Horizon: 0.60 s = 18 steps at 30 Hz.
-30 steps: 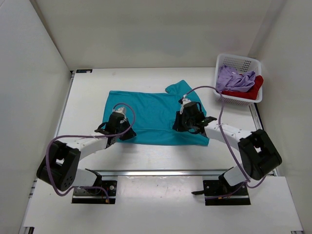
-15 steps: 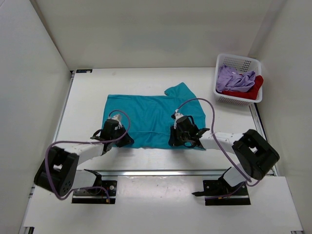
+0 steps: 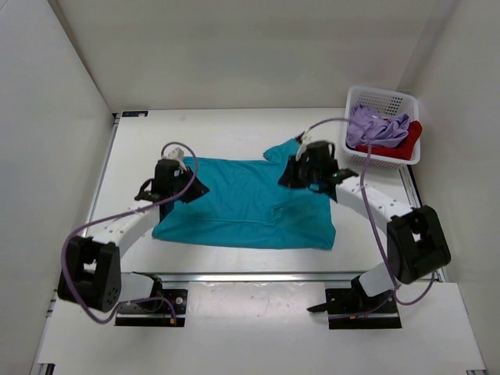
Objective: Fold and stack the t-shirts
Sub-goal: Fold the flattened tshirt in 1/3 of the way
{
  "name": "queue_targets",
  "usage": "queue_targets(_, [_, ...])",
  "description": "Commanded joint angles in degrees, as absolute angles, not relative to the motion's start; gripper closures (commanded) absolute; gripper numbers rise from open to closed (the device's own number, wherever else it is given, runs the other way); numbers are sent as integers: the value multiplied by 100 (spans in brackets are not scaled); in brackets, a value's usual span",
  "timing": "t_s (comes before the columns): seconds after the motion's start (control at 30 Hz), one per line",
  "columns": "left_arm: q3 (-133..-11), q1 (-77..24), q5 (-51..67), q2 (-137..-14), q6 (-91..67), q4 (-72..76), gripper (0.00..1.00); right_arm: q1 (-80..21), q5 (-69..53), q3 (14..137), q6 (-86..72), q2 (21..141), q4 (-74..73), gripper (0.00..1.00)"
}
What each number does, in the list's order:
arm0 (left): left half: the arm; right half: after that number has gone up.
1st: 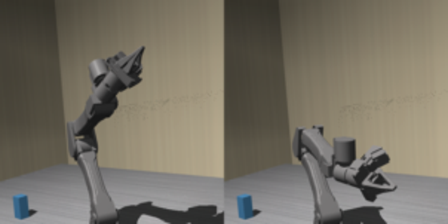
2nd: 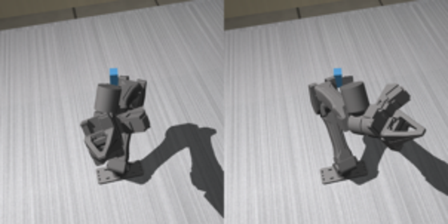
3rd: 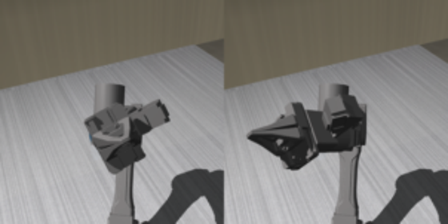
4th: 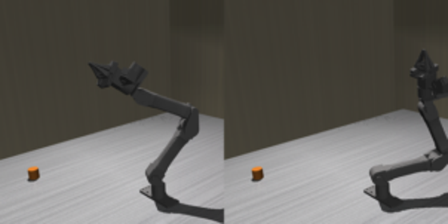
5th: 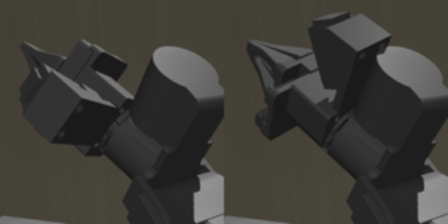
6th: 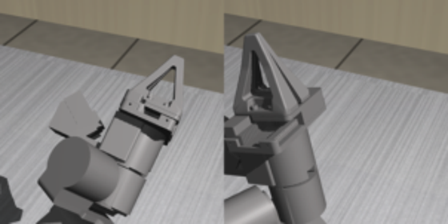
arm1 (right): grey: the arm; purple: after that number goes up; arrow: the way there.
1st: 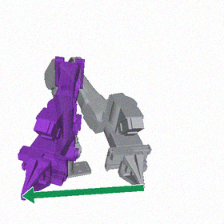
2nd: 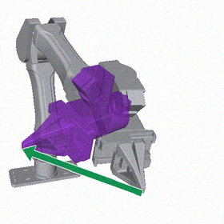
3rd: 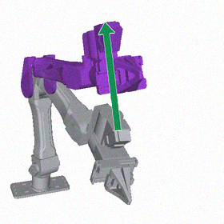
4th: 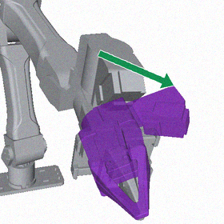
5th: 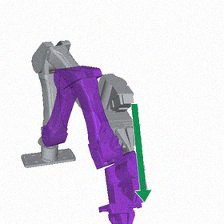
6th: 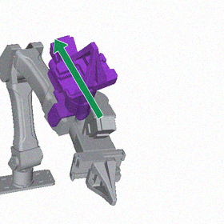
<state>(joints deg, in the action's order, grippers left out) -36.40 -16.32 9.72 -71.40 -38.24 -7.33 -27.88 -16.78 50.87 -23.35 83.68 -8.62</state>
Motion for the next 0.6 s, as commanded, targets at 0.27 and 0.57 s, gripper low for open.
queue_targets(0.27, [-5877, -387, 634, -9455, -3789, -492, 77, -1346, -1020, 8531, -1503, 11537, -756, 89])
queue_targets(0.57, [-7706, -106, -148, -10967, -3235, -1379, 67, -1213, -449, 11133, -818, 13376, -2020, 79])
